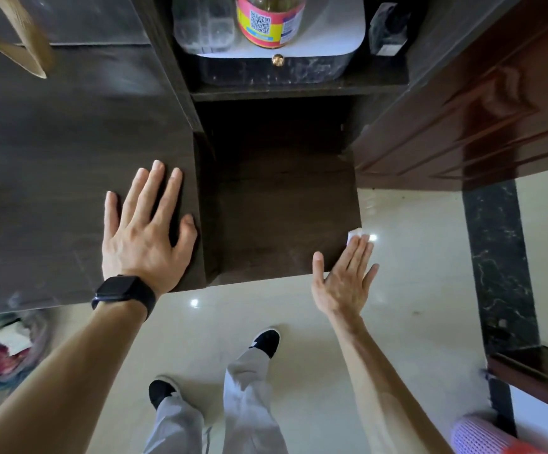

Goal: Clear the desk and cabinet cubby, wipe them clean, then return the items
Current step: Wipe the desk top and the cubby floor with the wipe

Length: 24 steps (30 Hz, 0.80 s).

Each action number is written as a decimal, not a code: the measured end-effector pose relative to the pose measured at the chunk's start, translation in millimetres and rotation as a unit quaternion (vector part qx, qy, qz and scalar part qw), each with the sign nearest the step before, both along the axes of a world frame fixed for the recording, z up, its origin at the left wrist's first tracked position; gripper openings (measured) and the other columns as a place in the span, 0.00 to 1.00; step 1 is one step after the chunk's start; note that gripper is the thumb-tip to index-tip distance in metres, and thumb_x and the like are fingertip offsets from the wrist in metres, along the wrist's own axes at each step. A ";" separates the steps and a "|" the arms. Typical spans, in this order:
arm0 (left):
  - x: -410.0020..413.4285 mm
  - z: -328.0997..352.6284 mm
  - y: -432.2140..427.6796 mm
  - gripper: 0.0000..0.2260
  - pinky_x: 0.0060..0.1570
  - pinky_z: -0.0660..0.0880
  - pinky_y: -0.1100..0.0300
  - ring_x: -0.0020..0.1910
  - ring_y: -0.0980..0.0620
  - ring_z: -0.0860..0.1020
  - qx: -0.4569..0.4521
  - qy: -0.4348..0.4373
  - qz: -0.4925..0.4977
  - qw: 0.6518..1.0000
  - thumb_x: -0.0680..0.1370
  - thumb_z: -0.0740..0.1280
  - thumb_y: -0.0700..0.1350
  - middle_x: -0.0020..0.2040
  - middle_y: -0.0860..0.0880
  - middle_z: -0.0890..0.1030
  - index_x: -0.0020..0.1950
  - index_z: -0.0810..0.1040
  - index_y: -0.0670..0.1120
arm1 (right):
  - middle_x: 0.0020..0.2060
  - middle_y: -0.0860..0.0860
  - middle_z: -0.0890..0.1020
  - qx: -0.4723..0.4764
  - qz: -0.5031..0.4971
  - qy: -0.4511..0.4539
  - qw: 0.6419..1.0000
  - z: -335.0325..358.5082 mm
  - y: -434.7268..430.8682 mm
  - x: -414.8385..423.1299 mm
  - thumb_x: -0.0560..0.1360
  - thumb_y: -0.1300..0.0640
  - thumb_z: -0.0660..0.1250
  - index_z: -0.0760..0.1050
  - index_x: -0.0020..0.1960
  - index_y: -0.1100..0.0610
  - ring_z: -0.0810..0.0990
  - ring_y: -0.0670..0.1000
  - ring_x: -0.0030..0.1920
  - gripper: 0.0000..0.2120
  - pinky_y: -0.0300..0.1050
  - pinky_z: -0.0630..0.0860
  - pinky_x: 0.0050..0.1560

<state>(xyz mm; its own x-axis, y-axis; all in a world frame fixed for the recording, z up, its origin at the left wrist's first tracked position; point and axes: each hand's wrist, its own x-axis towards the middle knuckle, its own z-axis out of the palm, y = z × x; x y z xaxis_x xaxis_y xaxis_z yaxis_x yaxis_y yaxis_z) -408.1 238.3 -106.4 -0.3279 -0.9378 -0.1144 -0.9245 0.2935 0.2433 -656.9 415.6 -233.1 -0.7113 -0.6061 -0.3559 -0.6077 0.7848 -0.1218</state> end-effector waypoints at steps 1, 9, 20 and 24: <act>-0.5 0.0 -0.8 0.27 0.78 0.44 0.44 0.80 0.53 0.48 -0.001 0.002 0.000 1.000 0.80 0.52 0.56 0.81 0.54 0.52 0.80 0.54 0.55 | 0.81 0.56 0.44 -0.005 0.003 0.004 1.000 -1.1 -14.8 -6.6 0.79 0.33 0.44 0.41 0.81 0.60 0.40 0.53 0.80 0.41 0.61 0.43 0.79; 0.4 0.0 0.3 0.27 0.78 0.44 0.45 0.80 0.53 0.48 0.003 -0.007 -0.001 1.000 0.81 0.51 0.57 0.81 0.54 0.52 0.81 0.54 0.56 | 0.81 0.56 0.46 -0.047 0.017 0.002 0.999 -6.3 -77.4 -24.1 0.79 0.32 0.48 0.43 0.81 0.61 0.43 0.54 0.81 0.42 0.60 0.45 0.78; -0.3 1.2 -2.1 0.27 0.78 0.46 0.43 0.80 0.53 0.49 0.003 0.005 0.001 1.000 0.80 0.51 0.57 0.81 0.54 0.52 0.80 0.54 0.56 | 0.81 0.57 0.50 -0.031 0.021 0.026 0.999 -11.6 -67.0 -24.1 0.79 0.33 0.47 0.45 0.80 0.62 0.46 0.55 0.81 0.42 0.65 0.49 0.78; 2.7 0.5 -0.4 0.27 0.78 0.46 0.43 0.80 0.53 0.49 -0.003 0.004 0.003 1.000 0.80 0.52 0.56 0.81 0.54 0.53 0.80 0.55 0.55 | 0.81 0.57 0.48 -0.024 0.034 0.021 0.999 -8.0 -31.5 -14.8 0.80 0.34 0.46 0.45 0.81 0.61 0.45 0.54 0.81 0.41 0.62 0.48 0.78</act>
<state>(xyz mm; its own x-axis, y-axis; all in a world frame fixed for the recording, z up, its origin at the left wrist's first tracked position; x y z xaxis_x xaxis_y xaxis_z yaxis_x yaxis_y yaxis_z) -405.4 237.9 -106.0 -0.3224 -0.9406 -0.1063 -0.9243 0.2886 0.2498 -671.7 384.1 -241.1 -0.6816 -0.6690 -0.2964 -0.6648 0.7354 -0.1314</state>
